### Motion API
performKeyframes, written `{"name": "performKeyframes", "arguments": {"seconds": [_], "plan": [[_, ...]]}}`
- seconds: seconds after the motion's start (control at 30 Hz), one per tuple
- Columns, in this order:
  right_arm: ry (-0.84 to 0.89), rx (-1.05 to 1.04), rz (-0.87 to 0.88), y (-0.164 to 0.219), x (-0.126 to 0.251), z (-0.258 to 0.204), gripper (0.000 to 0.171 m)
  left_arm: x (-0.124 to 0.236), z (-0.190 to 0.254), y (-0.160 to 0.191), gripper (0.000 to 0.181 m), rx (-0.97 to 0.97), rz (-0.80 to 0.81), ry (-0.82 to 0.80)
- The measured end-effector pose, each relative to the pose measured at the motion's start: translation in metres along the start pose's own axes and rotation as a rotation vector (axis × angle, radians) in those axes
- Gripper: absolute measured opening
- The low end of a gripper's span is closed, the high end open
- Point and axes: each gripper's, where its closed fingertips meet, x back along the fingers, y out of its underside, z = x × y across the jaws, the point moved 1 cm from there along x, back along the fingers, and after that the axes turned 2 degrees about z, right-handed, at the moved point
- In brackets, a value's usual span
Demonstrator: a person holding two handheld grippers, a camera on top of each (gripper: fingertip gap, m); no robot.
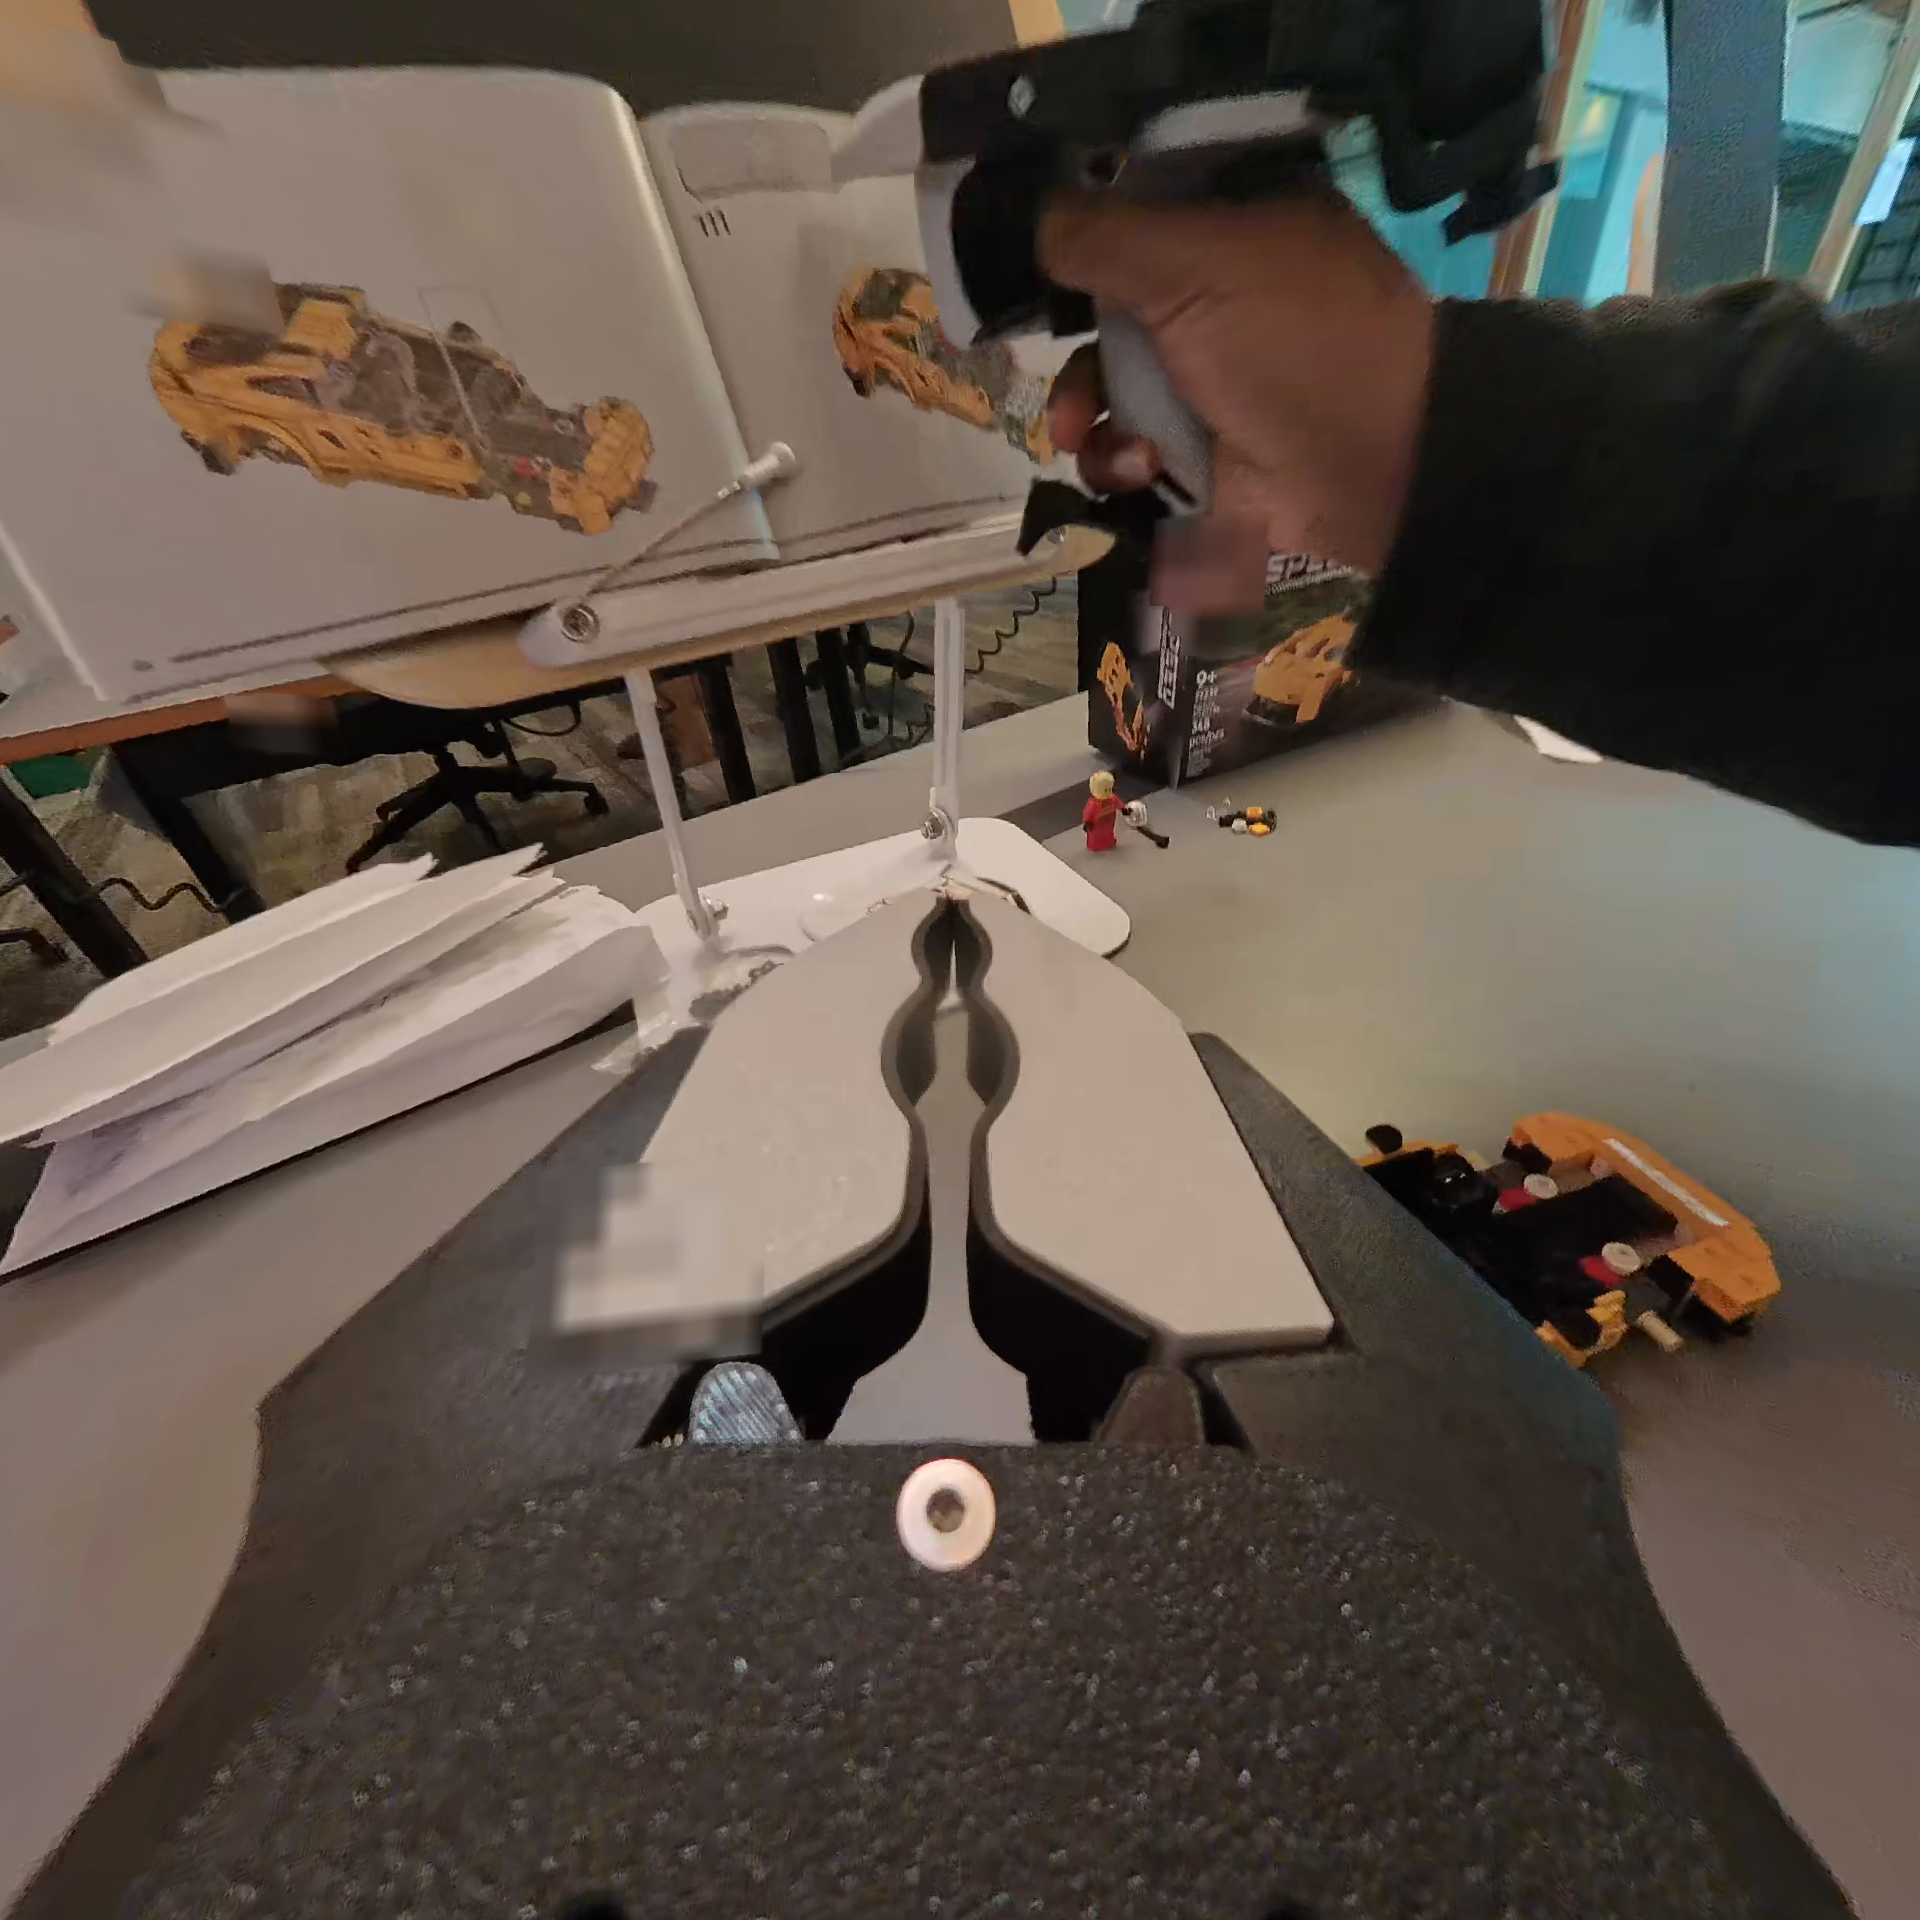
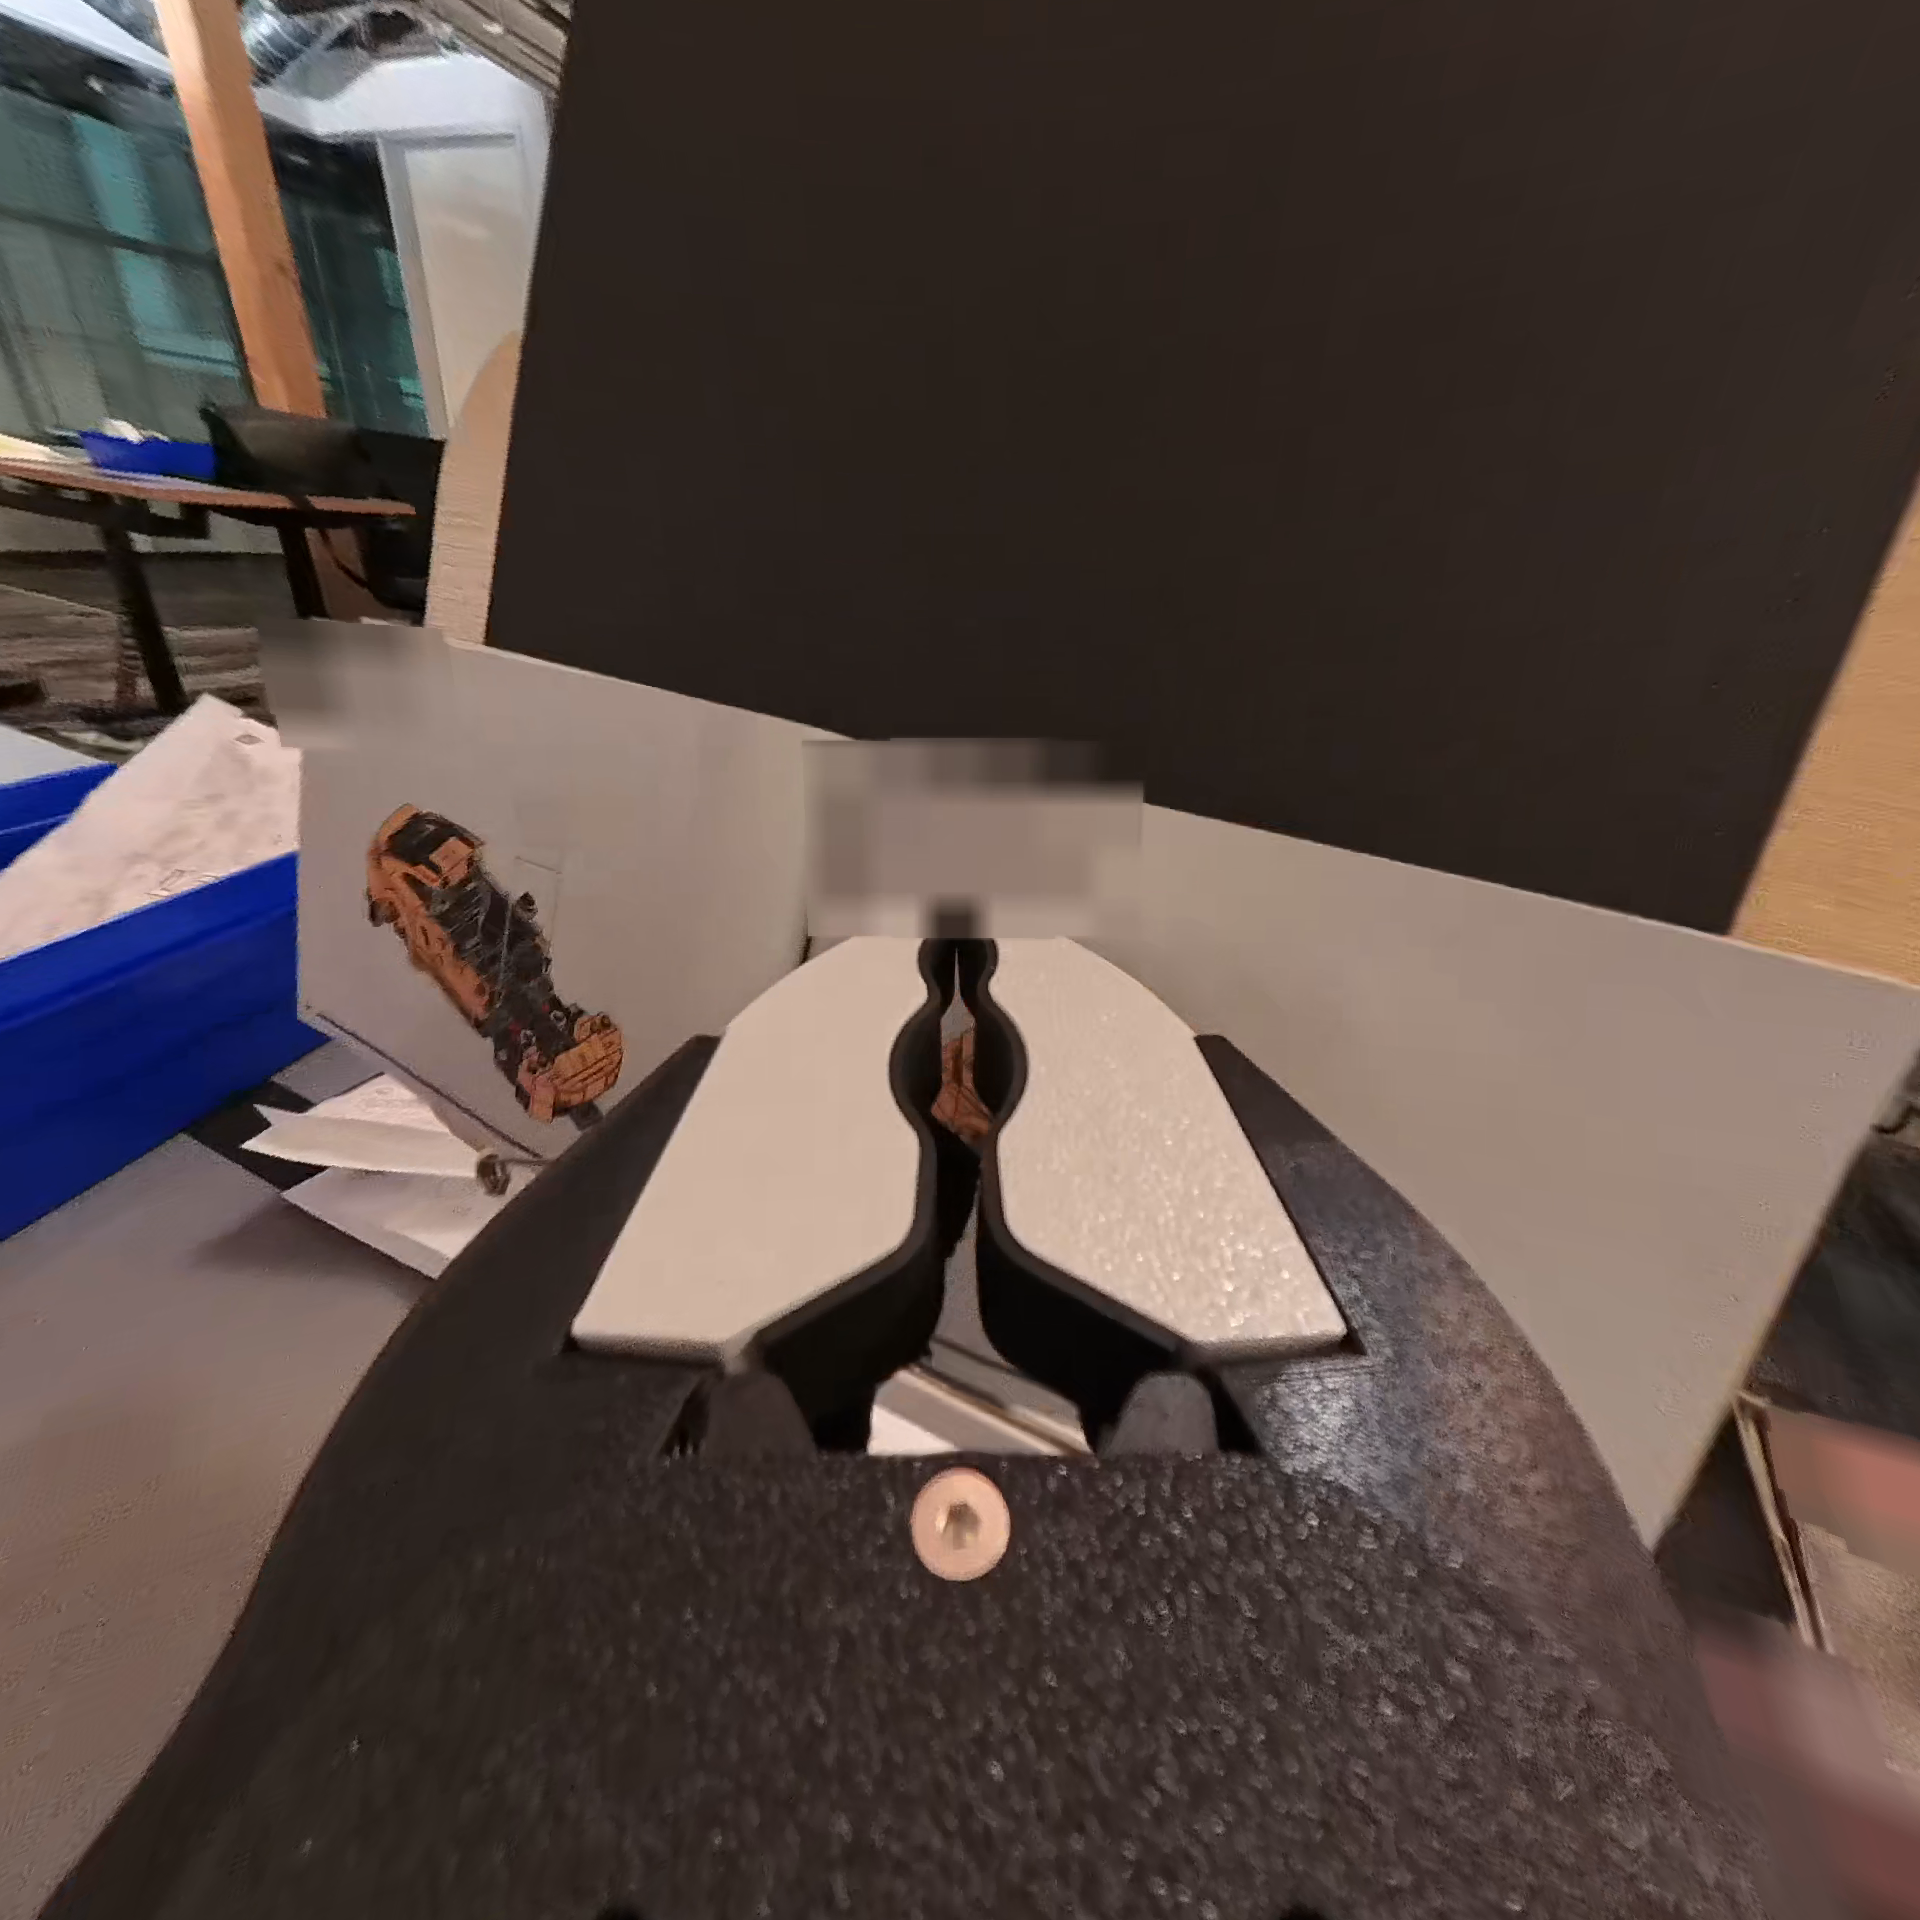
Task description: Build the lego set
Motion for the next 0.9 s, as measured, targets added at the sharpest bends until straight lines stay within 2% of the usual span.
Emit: {"name": "performKeyframes", "arguments": {"seconds": [0.23,0.5,0.7,0.9], "plan": [[0.012,0.04,-0.021,0.006,-0.009,-0.008,0.0,0.03,-0.017,-0.047,0.0,0.041,0.056,-0.068],[0.027,0.149,-0.08,0.035,0.031,0.007,0.0,0.105,-0.046,-0.093,0.0,0.108,0.093,-0.084],[0.04,0.25,-0.08,0.053,0.058,0.026,0.0,0.161,-0.083,-0.079,0.0,0.005,-0.076,-0.173],[0.051,0.276,-0.057,0.06,0.06,0.043,0.0,0.202,-0.121,-0.047,0.0,-0.121,-0.29,-0.327]]}}
